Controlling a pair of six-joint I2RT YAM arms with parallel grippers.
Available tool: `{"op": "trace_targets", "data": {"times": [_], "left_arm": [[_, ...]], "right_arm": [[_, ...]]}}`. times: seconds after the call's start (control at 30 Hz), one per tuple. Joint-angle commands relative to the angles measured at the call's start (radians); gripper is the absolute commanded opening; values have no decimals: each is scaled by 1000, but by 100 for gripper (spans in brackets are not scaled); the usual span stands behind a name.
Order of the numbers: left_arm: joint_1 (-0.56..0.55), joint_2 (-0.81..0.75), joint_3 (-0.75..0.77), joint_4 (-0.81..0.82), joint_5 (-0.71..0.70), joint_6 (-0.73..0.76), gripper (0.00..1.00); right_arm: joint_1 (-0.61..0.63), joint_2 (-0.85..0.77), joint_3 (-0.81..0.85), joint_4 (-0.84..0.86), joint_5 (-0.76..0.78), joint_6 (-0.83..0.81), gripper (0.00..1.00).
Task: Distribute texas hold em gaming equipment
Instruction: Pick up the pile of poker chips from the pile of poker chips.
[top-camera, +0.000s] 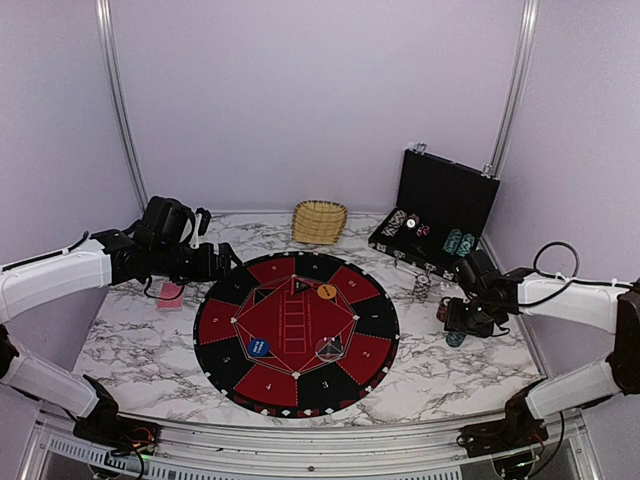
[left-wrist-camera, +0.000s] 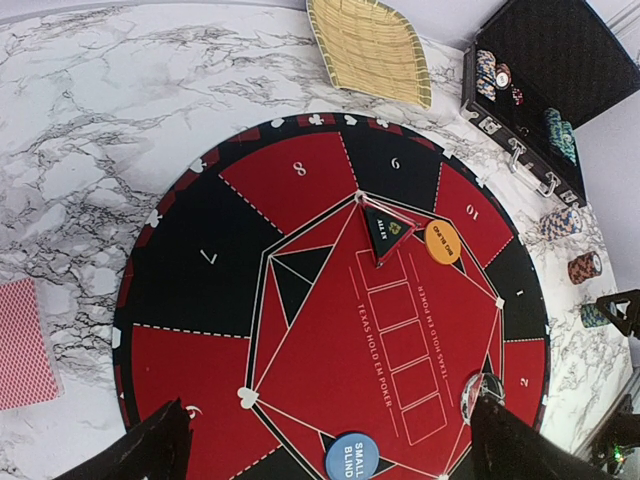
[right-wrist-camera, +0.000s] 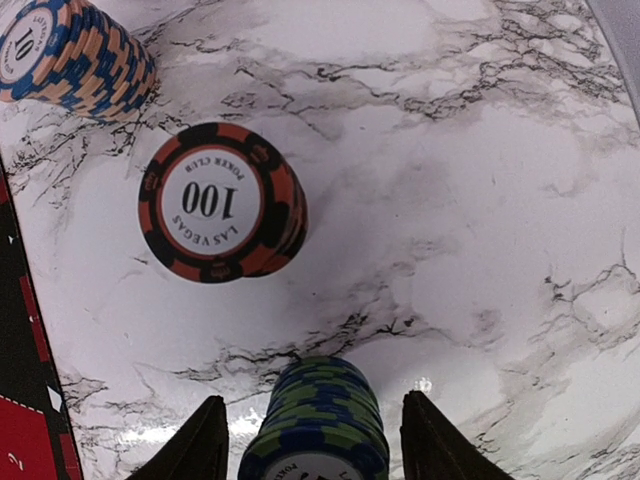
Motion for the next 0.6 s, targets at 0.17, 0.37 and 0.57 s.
{"op": "trace_targets", "data": {"times": [0.17,0.37,0.57], "left_arm": [[6,-5,18,10,-3,18,99],[6,-6,15,10,-4,19,99],[6,-6,13,11,-4,19,99]], "right_arm": [[-8,6,-9,9,16,17,54],[-7,5,-6,5,14,16,50],[-7,6,-4,0,17,16,46]]}}
